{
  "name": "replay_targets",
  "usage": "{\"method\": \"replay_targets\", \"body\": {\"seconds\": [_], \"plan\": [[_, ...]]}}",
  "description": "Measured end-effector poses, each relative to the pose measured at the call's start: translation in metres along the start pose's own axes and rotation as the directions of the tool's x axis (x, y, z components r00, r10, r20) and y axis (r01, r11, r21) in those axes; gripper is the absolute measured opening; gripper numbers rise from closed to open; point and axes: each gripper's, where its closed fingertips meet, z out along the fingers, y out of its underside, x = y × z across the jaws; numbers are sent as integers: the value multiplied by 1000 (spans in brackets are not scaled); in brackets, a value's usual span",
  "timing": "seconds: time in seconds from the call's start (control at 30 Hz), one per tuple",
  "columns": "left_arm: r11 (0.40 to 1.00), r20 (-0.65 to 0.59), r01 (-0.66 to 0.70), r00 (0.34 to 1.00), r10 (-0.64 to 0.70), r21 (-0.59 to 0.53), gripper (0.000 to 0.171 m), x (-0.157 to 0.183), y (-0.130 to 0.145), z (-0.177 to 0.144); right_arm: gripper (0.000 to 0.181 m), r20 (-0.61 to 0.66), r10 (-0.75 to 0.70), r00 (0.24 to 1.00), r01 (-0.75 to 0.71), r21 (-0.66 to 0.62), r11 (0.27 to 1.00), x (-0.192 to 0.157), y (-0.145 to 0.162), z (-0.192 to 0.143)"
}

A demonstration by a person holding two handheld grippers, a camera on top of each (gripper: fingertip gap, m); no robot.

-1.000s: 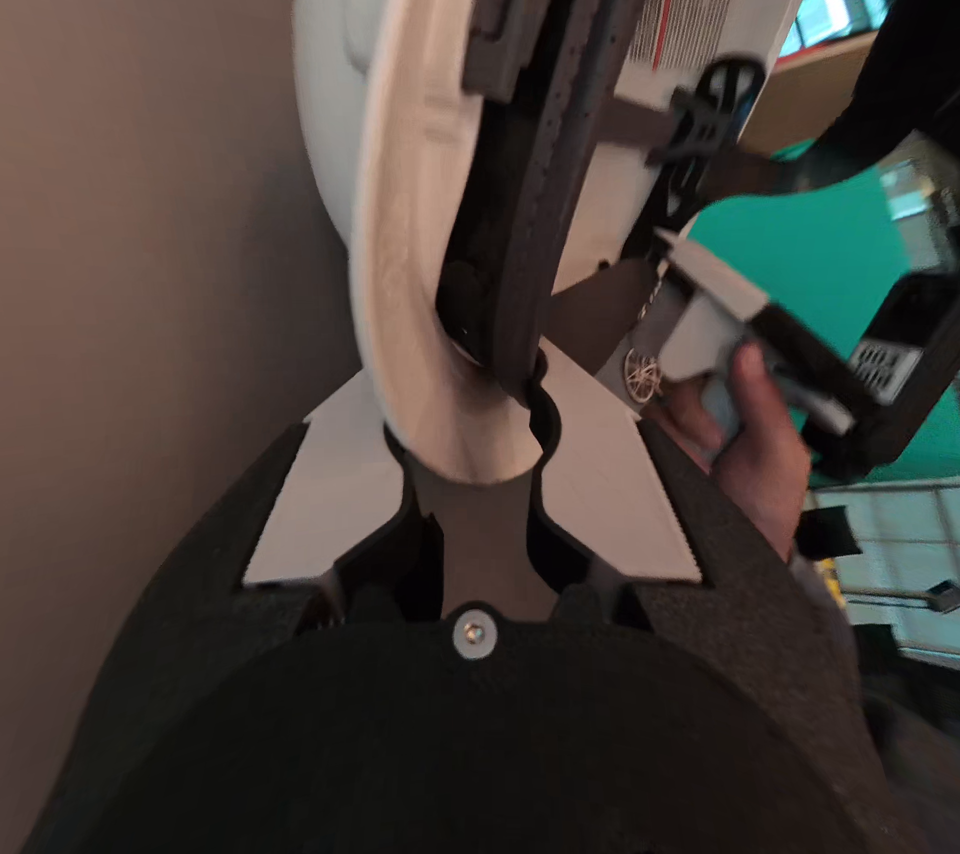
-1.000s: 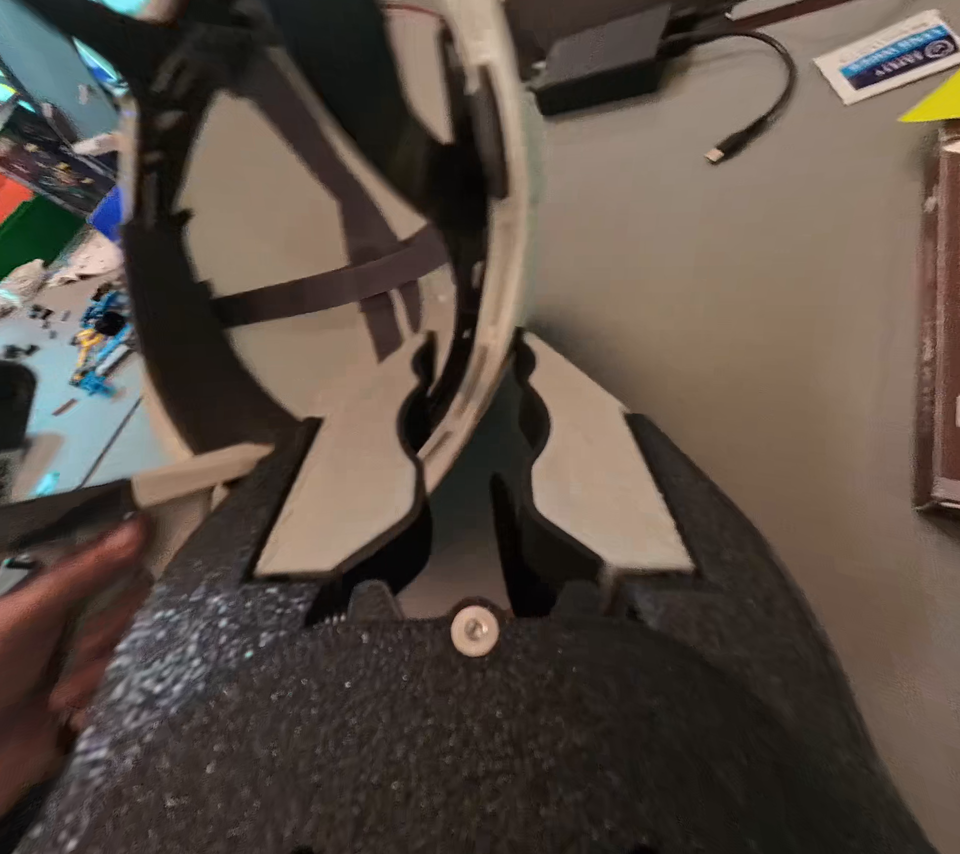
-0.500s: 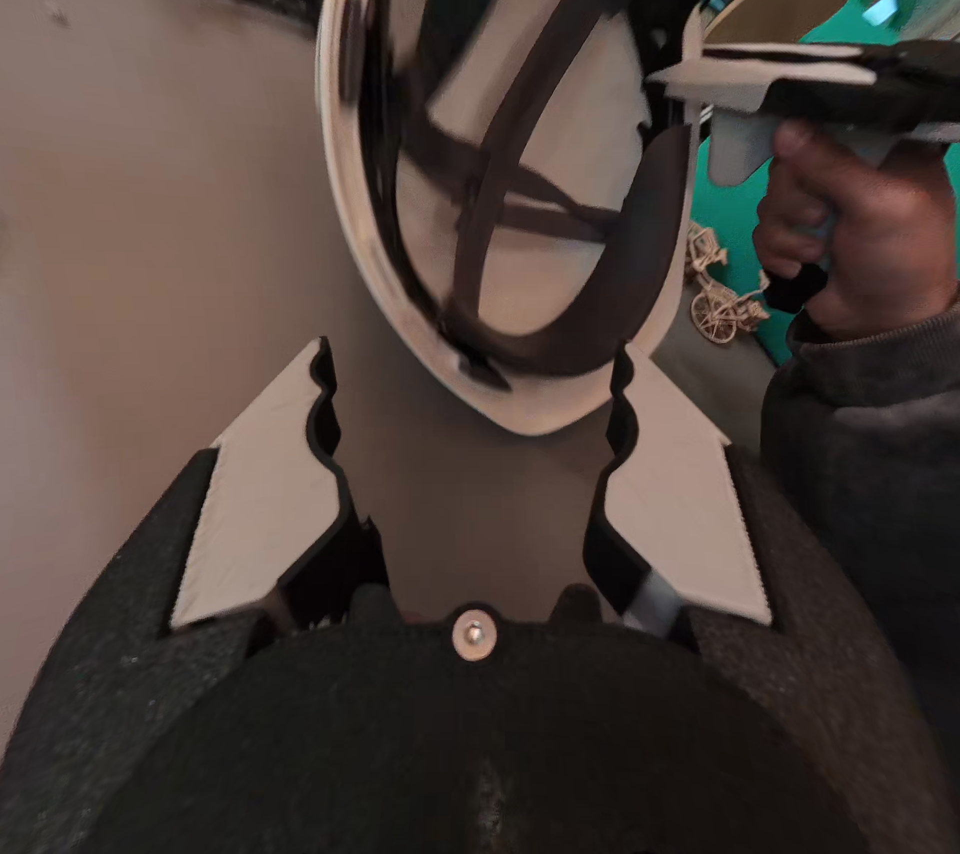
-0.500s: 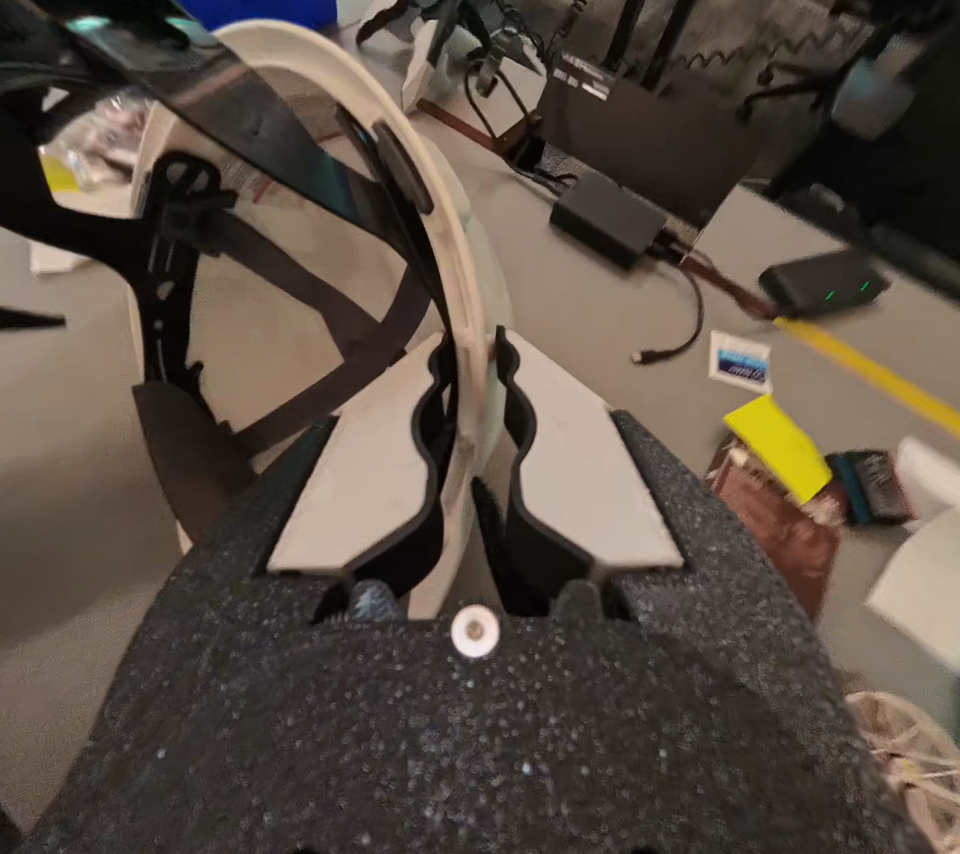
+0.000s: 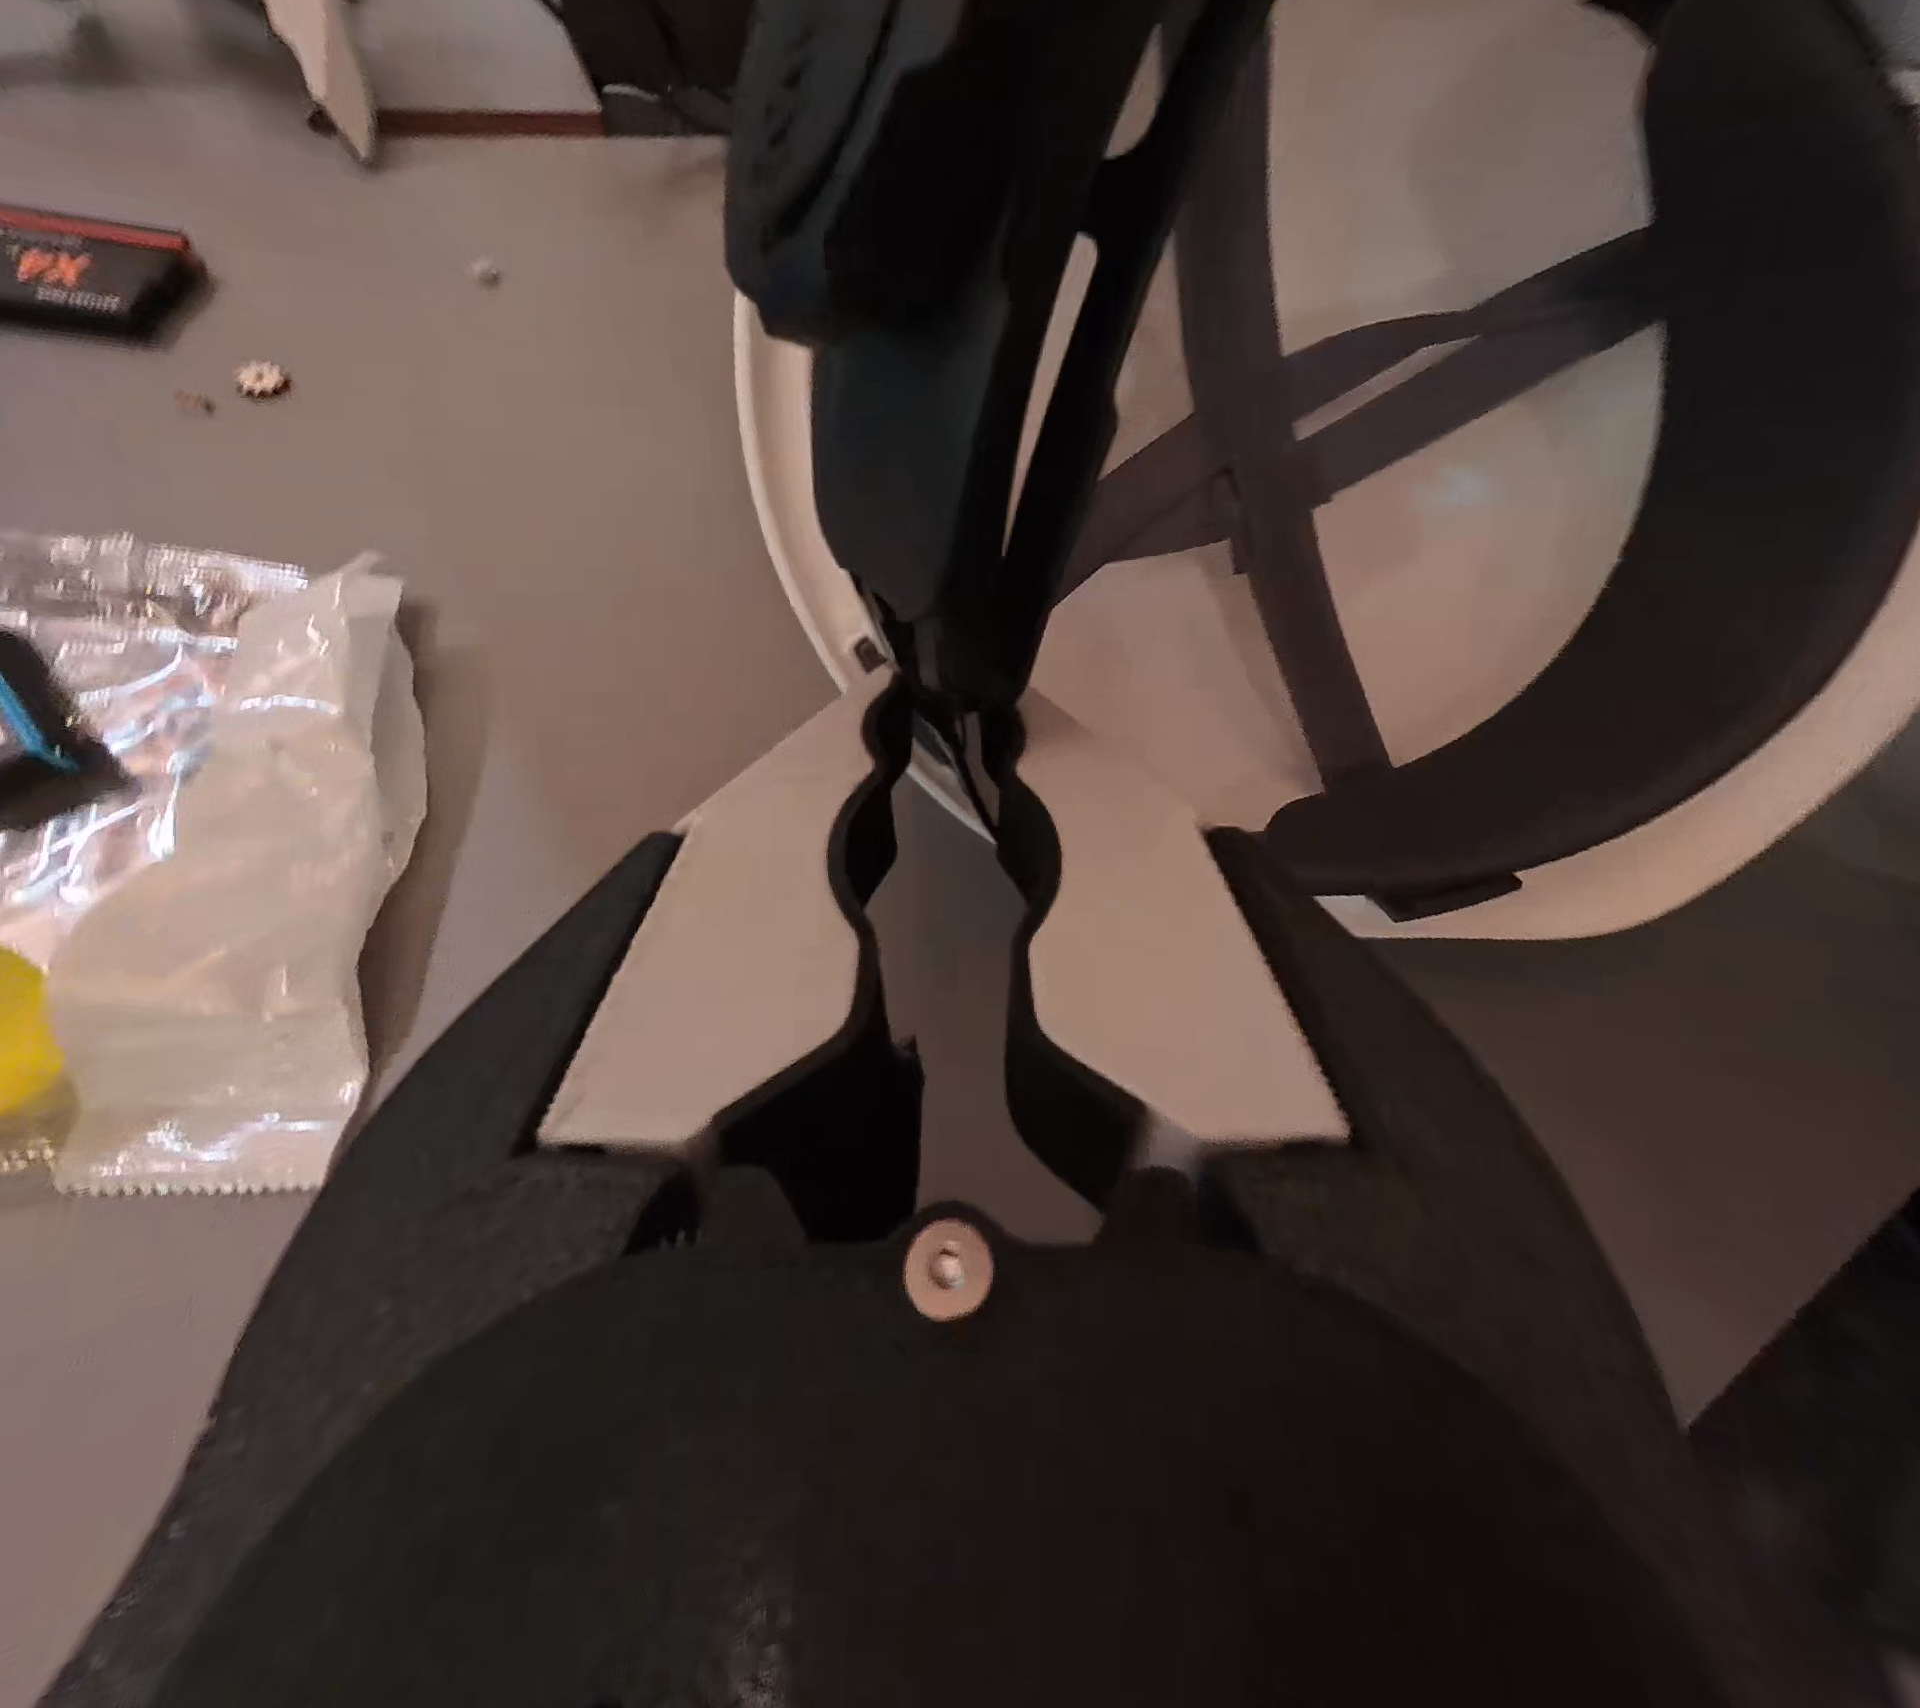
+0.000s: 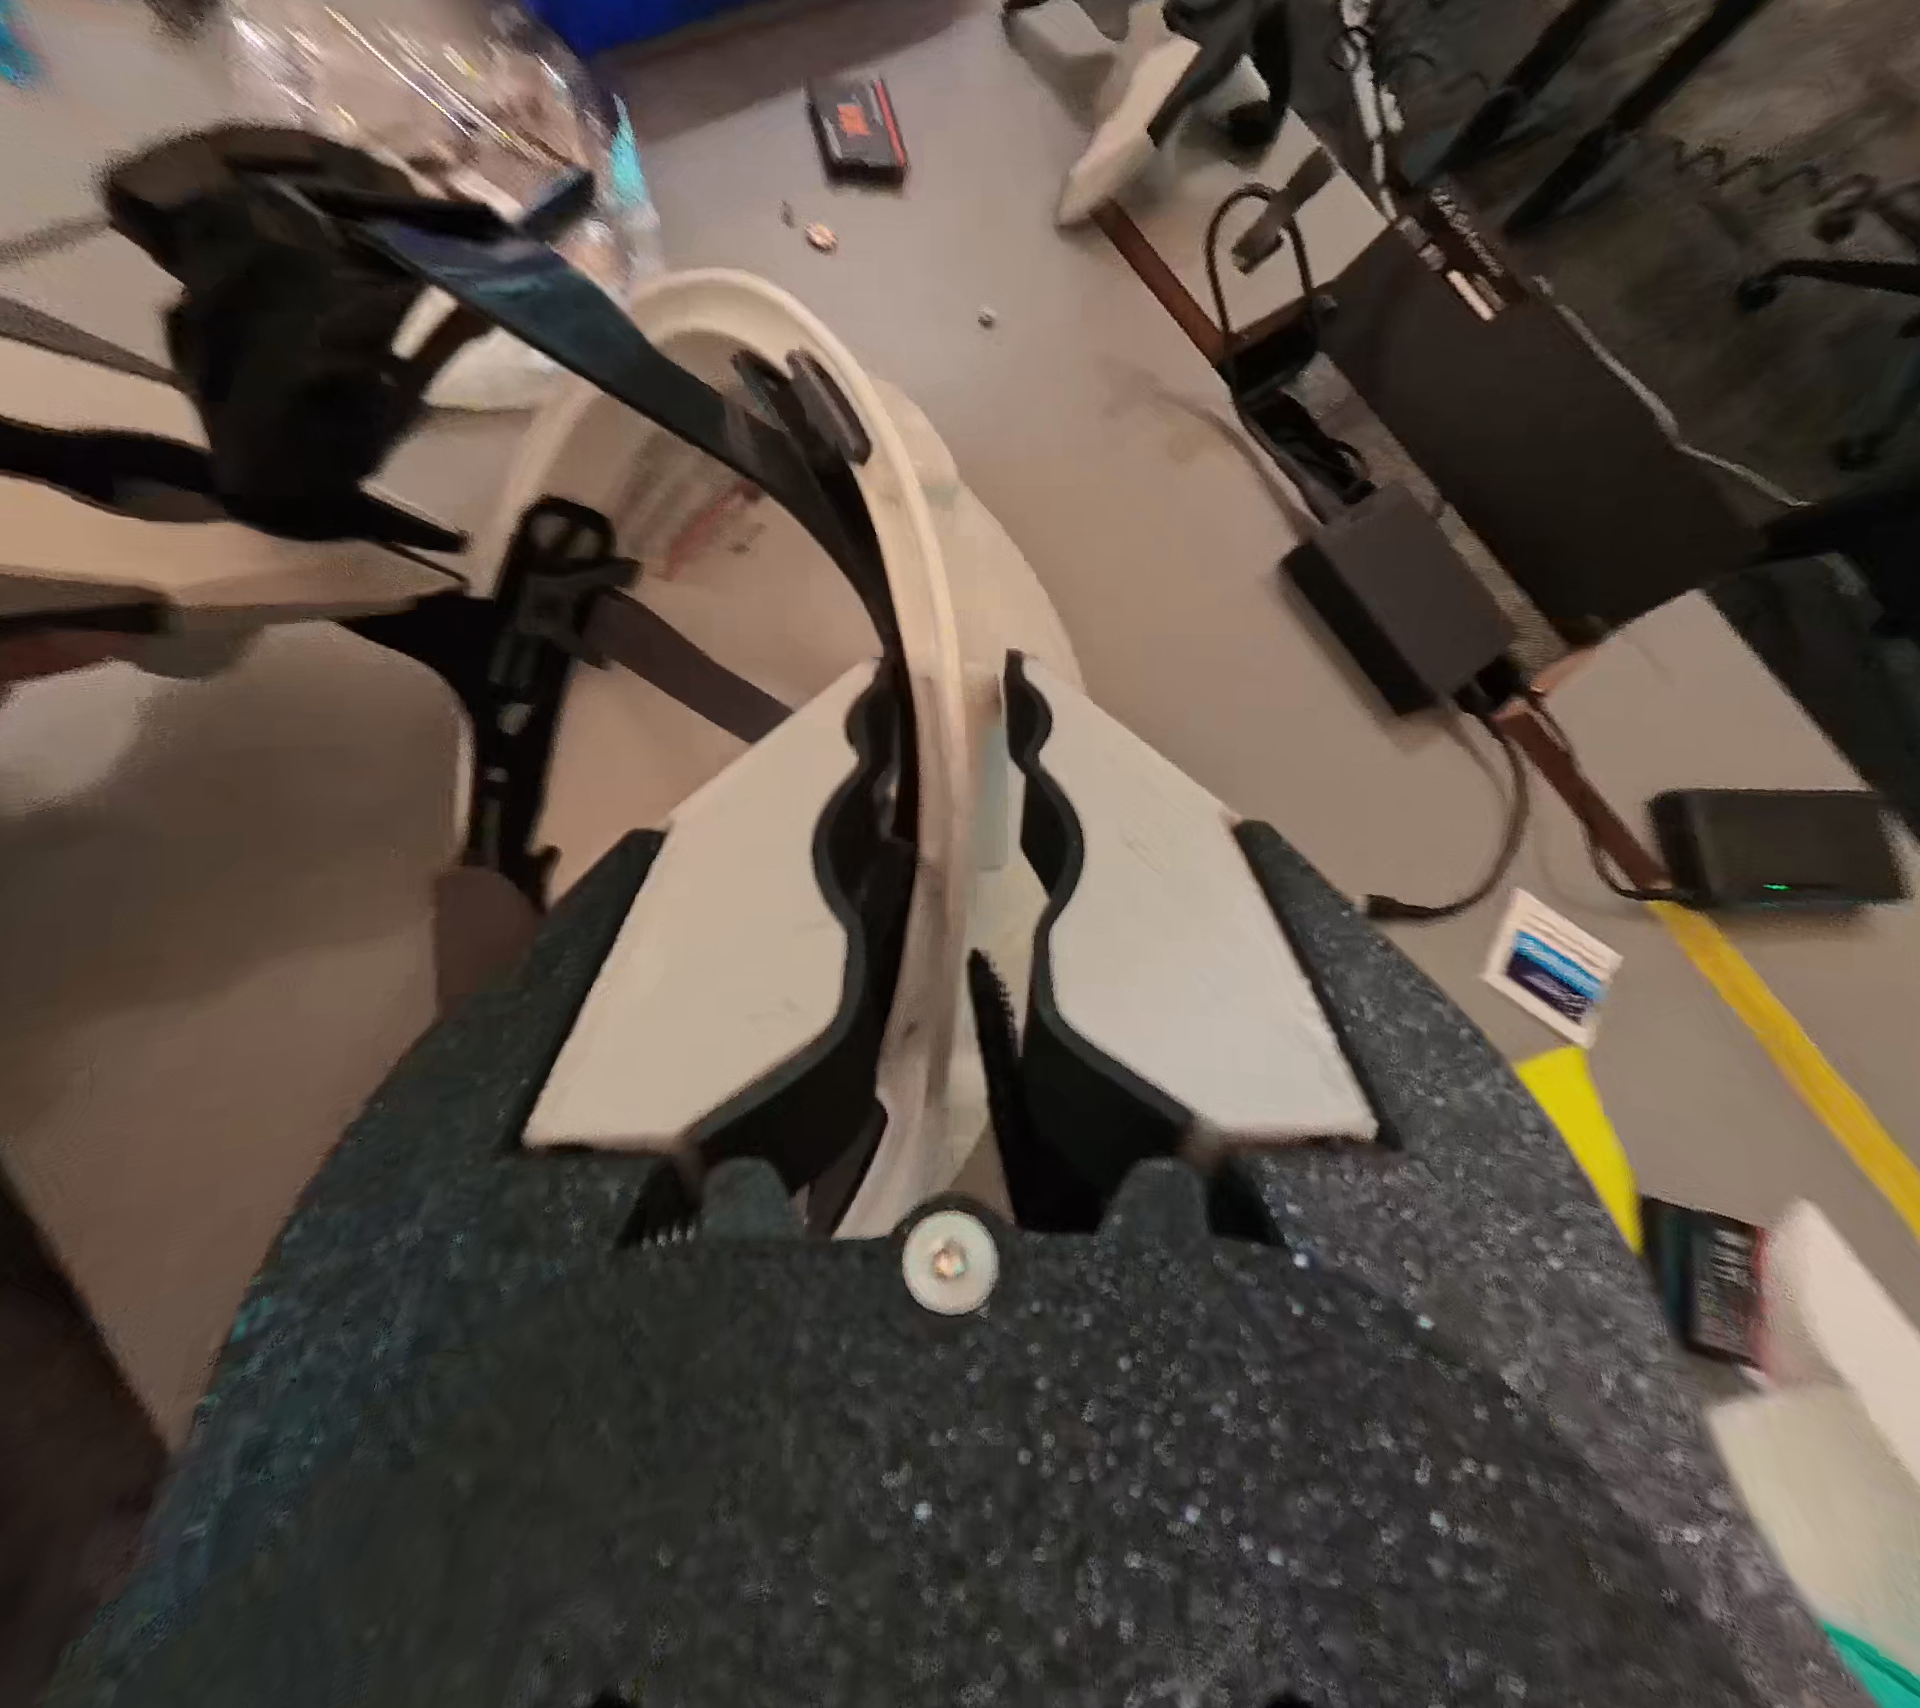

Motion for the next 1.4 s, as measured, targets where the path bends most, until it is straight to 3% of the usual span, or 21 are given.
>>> {"method": "replay_targets", "body": {"seconds": [0.1, 0.23, 0.4, 0.53, 0.7, 0.87, 1.0, 1.4], "plan": [[1000, 18, 22, 1000, -22, -4, 7, -6, 9, -1, 45, 40, 107, 993, -110, 78, 991, -2, 4, -17], [998, -16, 67, 998, -67, 6, 4, -5, 14, -2, 54, 85, 250, 964, -262, 200, 944, -14, 27, -53], [996, -18, 91, 996, -91, -8, 0, -7, 17, 0, 39, 158, 337, 928, -372, 394, 840, -45, 50, -105], [995, -18, 94, 995, -95, -25, 0, -6, 20, 2, 31, 151, 272, 951, -310, 410, 858, -74, 63, -119], [995, -12, 93, 996, -93, -33, 0, -6, 24, 0, 26, 63, 153, 986, -165, 343, 925, -92, 74, -114], [994, -10, 105, 994, -105, -40, 1, -8, 30, -2, 25, -78, 134, 988, -104, 309, 945, -75, 79, -102], [992, -9, 118, 993, -119, -47, 3, -9, 34, -2, 27, -25, 171, 985, -156, 295, 943, -68, 77, -85], [991, -12, 122, 992, -123, -55, 5, -10, 36, -2, 12, -63, 192, 979, -164, 306, 938, -48, 57, -65]]}}
